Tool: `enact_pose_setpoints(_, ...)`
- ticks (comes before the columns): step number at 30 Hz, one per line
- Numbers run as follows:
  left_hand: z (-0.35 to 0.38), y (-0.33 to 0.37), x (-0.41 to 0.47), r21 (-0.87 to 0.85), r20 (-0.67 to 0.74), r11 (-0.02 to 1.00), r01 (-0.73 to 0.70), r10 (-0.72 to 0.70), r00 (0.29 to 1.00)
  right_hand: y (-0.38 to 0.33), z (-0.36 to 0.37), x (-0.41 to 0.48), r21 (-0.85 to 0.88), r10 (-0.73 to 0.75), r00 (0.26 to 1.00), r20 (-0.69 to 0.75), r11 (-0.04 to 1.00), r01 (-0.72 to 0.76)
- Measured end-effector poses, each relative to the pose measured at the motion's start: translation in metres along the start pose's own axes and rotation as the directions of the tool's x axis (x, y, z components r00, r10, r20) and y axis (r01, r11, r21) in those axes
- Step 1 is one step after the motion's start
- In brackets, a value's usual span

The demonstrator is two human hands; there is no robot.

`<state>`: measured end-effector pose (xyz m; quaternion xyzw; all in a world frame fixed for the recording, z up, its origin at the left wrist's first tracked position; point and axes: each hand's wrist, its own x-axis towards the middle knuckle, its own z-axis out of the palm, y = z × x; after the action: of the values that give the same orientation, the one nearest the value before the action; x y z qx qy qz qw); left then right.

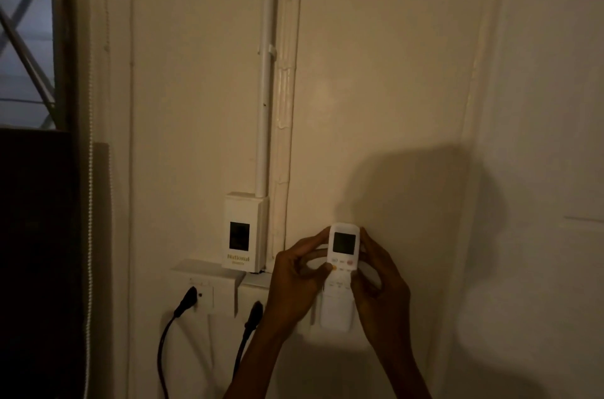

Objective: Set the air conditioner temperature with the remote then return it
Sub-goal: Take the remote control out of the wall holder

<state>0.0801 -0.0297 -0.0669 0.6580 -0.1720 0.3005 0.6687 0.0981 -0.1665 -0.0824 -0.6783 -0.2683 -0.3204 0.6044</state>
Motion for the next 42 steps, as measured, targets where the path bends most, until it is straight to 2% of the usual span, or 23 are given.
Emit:
enact_pose_setpoints(5,-0.002,0.0,-0.001,0.043,0.052,0.999,-0.015,0.012,0.999,0.003,0.002,-0.004,-0.025,0.043,0.999,-0.022,0.999,-0.044)
enact_pose_setpoints(9,-0.001,0.0,-0.003,0.015,0.045,1.0,-0.009,0.008,0.999,-0.004,0.001,-0.004,0.037,0.089,0.996,-0.02,0.995,-0.088)
enact_pose_setpoints(22,0.001,0.002,-0.001,0.025,0.0,0.999,-0.02,0.02,1.0,-0.011,0.003,-0.006,-0.001,0.07,0.996,-0.048,0.998,-0.07)
enact_pose_setpoints(27,0.006,0.01,-0.004,0.055,-0.019,0.998,-0.036,0.037,0.999,-0.013,0.004,-0.004,-0.006,0.043,0.998,-0.052,0.999,-0.043)
enact_pose_setpoints(30,0.008,0.024,0.005,0.08,-0.01,0.99,-0.12,0.121,0.993,-0.026,0.005,0.007,0.063,0.02,0.996,-0.093,0.998,-0.014)
enact_pose_setpoints(32,0.009,0.039,0.019,0.113,0.0,0.977,-0.182,0.183,0.983,-0.042,0.004,0.022,0.054,-0.045,0.994,-0.101,0.997,0.05)
enact_pose_setpoints(37,0.006,0.078,0.053,0.114,0.014,0.967,-0.228,0.228,0.974,-0.075,-0.005,0.066,-0.023,-0.177,0.982,-0.071,0.984,0.176)
enact_pose_setpoints(42,-0.003,0.105,0.062,0.152,0.038,0.959,-0.239,0.236,0.971,-0.095,-0.008,0.087,0.001,-0.155,0.988,0.007,0.988,0.155)
